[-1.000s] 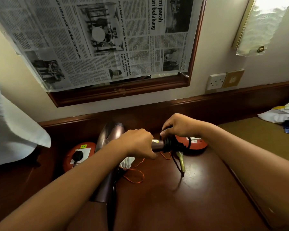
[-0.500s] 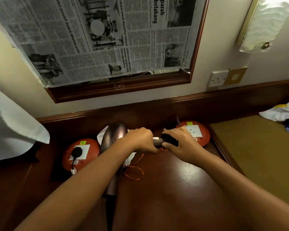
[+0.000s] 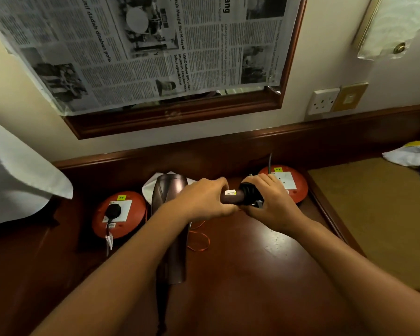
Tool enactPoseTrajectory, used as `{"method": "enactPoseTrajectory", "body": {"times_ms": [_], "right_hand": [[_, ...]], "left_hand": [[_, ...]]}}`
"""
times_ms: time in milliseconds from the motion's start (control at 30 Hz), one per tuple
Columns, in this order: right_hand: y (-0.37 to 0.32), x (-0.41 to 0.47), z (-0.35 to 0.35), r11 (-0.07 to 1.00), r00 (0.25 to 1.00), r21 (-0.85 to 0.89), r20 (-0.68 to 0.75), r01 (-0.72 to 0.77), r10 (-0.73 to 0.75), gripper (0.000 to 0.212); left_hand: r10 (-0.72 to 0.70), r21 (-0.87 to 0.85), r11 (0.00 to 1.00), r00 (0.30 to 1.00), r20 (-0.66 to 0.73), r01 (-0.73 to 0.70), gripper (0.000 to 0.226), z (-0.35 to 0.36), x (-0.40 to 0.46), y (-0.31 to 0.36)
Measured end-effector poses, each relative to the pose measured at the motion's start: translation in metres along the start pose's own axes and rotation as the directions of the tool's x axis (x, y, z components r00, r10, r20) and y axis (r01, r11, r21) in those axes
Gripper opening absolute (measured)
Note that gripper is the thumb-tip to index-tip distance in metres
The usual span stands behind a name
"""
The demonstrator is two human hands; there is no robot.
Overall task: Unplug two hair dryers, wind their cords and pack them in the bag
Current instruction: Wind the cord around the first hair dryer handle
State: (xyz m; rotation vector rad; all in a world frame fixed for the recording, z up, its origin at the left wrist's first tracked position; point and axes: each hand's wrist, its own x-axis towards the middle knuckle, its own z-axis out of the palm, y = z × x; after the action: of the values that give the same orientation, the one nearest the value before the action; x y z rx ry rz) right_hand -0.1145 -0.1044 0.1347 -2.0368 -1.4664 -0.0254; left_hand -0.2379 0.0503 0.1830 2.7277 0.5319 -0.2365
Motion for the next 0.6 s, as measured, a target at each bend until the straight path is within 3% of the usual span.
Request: {"method": "enactPoseTrajectory", "body": {"times_ms": [67,133,200,400,600], "right_hand": [[0.002,-0.001,-0.001,1.000,1.000,0.024,0.000,-0.015,0.015,0.047],[0.005,-0.004,0.000,0.998,0.999,0.041,-0.003,-0.051,0.051,0.048],[0.008,-0.005,0.000,0.996,0.997,0.043,-0.012,-0.078,0.079,0.049],[0.008,-0.006,0.003,0.990,0.994,0.081,-0.004,-0.112,0.113,0.049],[0.001,-0.005,0.005,0.984,0.991,0.120,-0.008,-0.132,0.134,0.051]], "left_hand": [[0.044,0.002,0.999,0.969,-0.242,-0.045,0.047,0.005,-0.014,-0.007],[0.072,-0.001,0.997,0.877,-0.475,-0.082,0.055,0.011,-0.027,-0.016],[-0.011,-0.093,0.994,0.825,-0.566,-0.050,0.062,0.020,-0.040,-0.026],[-0.365,-0.453,0.886,0.744,-0.559,0.095,0.083,0.041,-0.059,-0.056],[-0.457,-0.763,0.647,0.802,-0.385,0.002,0.083,0.051,-0.060,-0.065]]}}
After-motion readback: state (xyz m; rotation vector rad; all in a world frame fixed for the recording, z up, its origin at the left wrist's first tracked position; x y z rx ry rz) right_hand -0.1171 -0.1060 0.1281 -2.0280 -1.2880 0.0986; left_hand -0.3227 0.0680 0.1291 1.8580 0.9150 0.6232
